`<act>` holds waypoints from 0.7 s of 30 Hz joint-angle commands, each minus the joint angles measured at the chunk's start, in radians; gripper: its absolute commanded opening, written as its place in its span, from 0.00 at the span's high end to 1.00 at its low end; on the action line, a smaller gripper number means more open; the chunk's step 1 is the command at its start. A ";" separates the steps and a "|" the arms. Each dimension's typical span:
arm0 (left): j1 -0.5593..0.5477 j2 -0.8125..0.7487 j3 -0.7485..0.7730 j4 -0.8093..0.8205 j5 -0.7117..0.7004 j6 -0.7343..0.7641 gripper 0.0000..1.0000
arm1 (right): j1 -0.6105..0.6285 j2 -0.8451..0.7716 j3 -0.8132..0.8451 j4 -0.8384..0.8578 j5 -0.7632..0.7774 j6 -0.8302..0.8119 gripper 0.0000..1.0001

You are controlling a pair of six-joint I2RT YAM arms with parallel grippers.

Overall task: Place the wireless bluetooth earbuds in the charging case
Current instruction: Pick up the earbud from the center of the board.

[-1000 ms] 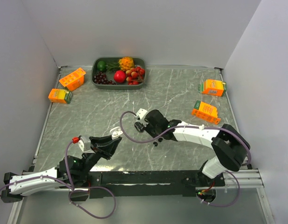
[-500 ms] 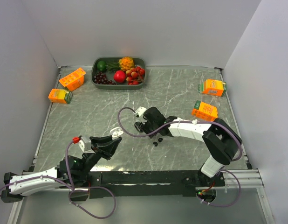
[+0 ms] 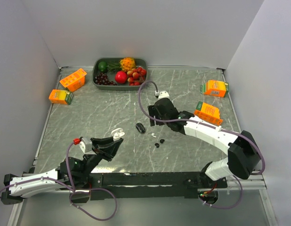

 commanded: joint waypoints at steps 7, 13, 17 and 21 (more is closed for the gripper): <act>0.001 -0.004 0.015 0.033 0.024 -0.014 0.99 | 0.068 0.094 0.020 -0.132 -0.109 -0.037 0.42; 0.001 0.002 0.015 0.031 0.024 -0.015 0.99 | 0.069 0.163 0.012 -0.107 -0.131 -0.091 0.46; 0.001 0.005 0.018 0.020 0.023 -0.018 0.99 | 0.068 0.209 0.029 -0.092 -0.149 -0.119 0.50; 0.001 -0.004 0.018 0.011 0.018 -0.020 0.99 | 0.069 0.253 0.055 -0.090 -0.152 -0.134 0.51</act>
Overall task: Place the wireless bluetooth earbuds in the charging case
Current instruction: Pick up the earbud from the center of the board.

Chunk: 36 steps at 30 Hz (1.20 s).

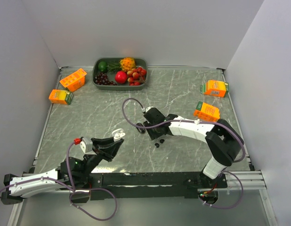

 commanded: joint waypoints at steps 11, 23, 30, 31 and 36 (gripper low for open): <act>0.001 -0.014 0.018 0.002 -0.001 -0.008 0.99 | 0.000 0.114 0.090 0.031 0.003 -0.043 0.52; -0.001 -0.014 0.017 -0.005 -0.004 -0.012 0.99 | -0.006 0.106 0.054 0.055 0.019 -0.017 0.58; 0.001 -0.014 0.020 -0.009 -0.002 -0.014 0.99 | -0.006 0.083 0.034 0.055 0.034 -0.002 0.54; 0.001 -0.014 0.020 -0.010 -0.002 -0.014 0.99 | -0.005 0.077 0.032 0.055 0.034 0.000 0.52; 0.001 -0.014 0.015 -0.004 -0.002 -0.014 0.99 | -0.008 0.065 0.032 0.049 0.034 -0.002 0.51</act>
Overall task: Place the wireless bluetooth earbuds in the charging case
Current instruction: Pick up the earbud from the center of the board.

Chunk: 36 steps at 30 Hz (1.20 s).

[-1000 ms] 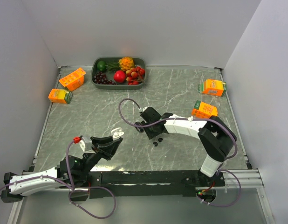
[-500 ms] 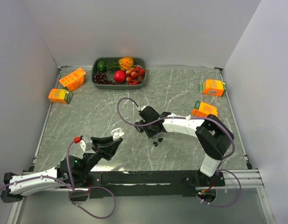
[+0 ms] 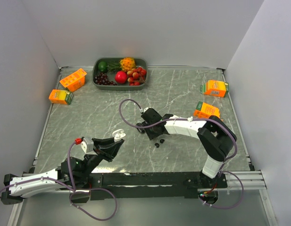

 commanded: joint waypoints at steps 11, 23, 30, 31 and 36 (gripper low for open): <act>0.001 -0.012 0.017 0.015 -0.002 -0.009 0.99 | -0.006 -0.046 -0.001 0.024 0.016 0.008 0.69; -0.001 -0.007 0.018 0.046 0.001 0.001 0.99 | -0.009 -0.326 0.007 0.022 -0.008 0.029 0.79; -0.001 0.014 0.005 0.103 0.006 0.015 0.99 | -0.023 -0.634 -0.105 0.218 -0.229 0.132 0.84; 0.001 0.019 0.003 0.115 0.007 0.017 0.99 | -0.024 -0.661 -0.122 0.286 -0.250 0.149 0.86; 0.001 0.066 -0.020 0.207 0.030 0.044 0.99 | -0.027 -0.780 -0.223 0.478 -0.398 0.272 0.94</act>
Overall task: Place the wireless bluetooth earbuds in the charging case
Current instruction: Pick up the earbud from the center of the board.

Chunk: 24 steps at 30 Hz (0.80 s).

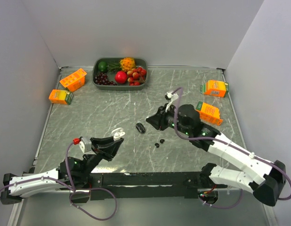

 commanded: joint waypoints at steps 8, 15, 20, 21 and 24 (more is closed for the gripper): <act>0.001 0.147 -0.063 0.386 0.080 0.083 0.99 | -0.004 -0.121 -0.222 0.636 -0.263 0.317 1.00; 0.001 0.258 -0.067 0.504 0.117 0.094 0.99 | 0.009 -0.075 -0.321 0.993 -0.329 0.414 1.00; 0.001 0.291 -0.072 0.539 0.115 0.094 0.99 | 0.054 -0.047 -0.284 1.008 -0.340 0.411 1.00; 0.001 0.295 -0.075 0.550 0.117 0.095 0.99 | 0.062 -0.046 -0.280 1.001 -0.331 0.407 1.00; 0.001 0.307 -0.078 0.567 0.114 0.092 0.99 | 0.092 -0.038 -0.272 1.004 -0.299 0.399 1.00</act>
